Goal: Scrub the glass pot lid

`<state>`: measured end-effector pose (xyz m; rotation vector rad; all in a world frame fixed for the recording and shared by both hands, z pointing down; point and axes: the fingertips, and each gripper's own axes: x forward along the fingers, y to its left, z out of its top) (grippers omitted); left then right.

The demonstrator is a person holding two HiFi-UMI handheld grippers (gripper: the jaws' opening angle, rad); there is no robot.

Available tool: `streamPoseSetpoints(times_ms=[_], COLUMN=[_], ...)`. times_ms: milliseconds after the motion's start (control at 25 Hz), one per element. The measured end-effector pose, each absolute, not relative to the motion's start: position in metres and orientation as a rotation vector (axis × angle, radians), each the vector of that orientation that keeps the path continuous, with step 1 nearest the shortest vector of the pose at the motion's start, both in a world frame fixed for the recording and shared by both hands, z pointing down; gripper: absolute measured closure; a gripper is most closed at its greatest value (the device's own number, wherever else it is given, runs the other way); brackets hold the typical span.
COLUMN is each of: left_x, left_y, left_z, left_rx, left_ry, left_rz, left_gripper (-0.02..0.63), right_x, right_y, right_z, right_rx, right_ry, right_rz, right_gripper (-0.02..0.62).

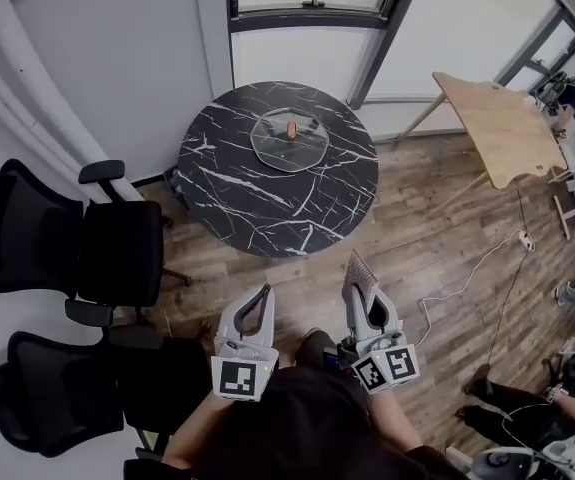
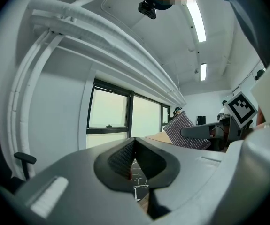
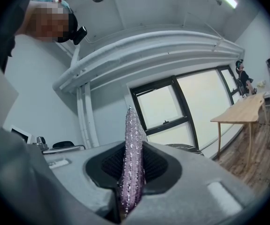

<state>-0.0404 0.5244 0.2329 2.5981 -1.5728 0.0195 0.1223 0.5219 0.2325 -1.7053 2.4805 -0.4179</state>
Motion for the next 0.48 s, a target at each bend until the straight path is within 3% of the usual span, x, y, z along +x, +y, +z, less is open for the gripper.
streamPoseSetpoints(times_ms=[480], left_x=[0.014], left_y=[0.46], left_z=[0.241], left_rx=[2.559], left_ry=[-1.614], left_rz=[0.052], left_gripper=[0.603], right_x=[0.164], right_y=[0.449], right_z=[0.249], right_rx=[-1.651], right_ry=[2.528], right_rz=[-0.446], right_gripper=[0.525])
